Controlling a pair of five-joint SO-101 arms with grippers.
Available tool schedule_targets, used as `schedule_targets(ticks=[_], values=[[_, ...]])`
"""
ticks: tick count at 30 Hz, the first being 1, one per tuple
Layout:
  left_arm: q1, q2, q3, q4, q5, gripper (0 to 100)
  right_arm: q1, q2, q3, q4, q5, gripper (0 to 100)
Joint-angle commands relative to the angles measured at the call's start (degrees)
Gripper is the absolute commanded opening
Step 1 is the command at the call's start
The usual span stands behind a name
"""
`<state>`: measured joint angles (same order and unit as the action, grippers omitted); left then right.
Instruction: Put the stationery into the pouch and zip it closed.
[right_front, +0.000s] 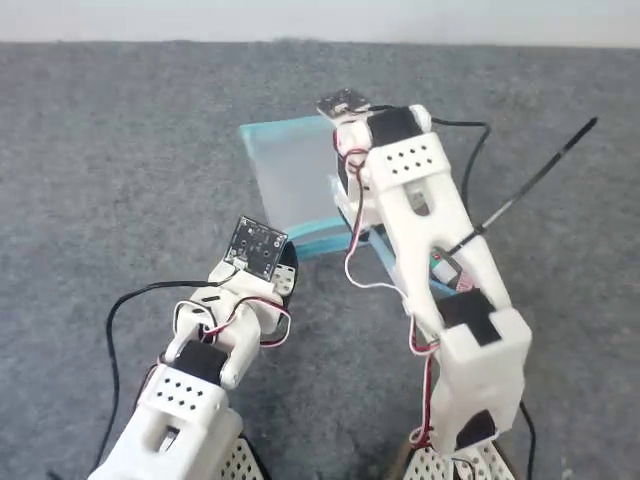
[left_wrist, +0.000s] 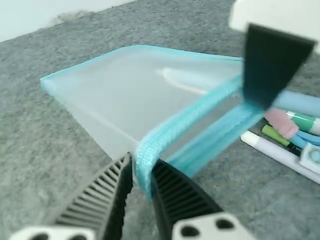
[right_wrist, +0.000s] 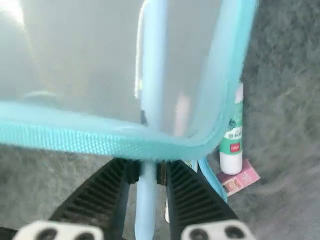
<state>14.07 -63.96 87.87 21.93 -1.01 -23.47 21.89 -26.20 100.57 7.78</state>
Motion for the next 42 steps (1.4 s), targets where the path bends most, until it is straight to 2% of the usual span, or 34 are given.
schedule_targets(ticks=[1,4,12,19,22,24,27,29,30,33,35,37,40,42], values=[[0.44,-0.97,-1.8,-2.02,-0.79,1,-1.71,-0.4,-4.92,2.24,-0.88,15.6],[0.35,-0.88,-1.63,-2.2,-0.79,1,-2.95,-1.1,-5.1,2.24,-0.7,23.9],[-0.09,-1.32,-1.1,-2.46,-0.7,1,-2.95,-8.31,-4.84,2.59,2.55,21.1],[-9.67,-1.32,-2.51,-4.4,6.77,1,-3.12,-20.88,-4.84,2.33,5.45,21.0],[-11.69,-1.32,-3.03,-4.04,9.14,1,-2.77,-25.1,-4.75,2.33,5.63,21.0],[-10.64,-0.97,-2.95,-4.04,9.32,1,-1.54,-27.21,-2.99,2.24,5.63,21.0],[-5.45,-1.14,-2.51,-2.99,4.04,1,-0.57,-28.0,4.04,2.24,7.38,20.9],[-5.45,-1.32,-2.59,-2.55,2.9,1,0.84,-28.26,11.52,1.89,9.76,20.9],[-8.09,-1.32,-3.03,-2.55,4.04,1,1.89,-28.44,15.82,0.92,10.37,20.9],[-21.89,-0.79,-6.37,-2.46,11.69,1,7.96,-28.62,27.25,-3.65,11.34,20.9],[-25.67,-0.79,-6.81,-2.37,13.36,1,12.26,-28.62,33.14,-8.04,12.57,20.9],[-22.07,-0.79,-6.2,-0.44,9.85,1,15.34,-28.53,37.54,-11.65,13.45,20.9],[-10.02,-0.97,-4.44,1.58,1.93,1,17.45,-28.53,41.14,-13.85,13.63,20.9],[-4.84,-1.23,-3.38,1.49,-2.64,1,18.07,-28.53,42.2,-13.85,13.71,20.9]])
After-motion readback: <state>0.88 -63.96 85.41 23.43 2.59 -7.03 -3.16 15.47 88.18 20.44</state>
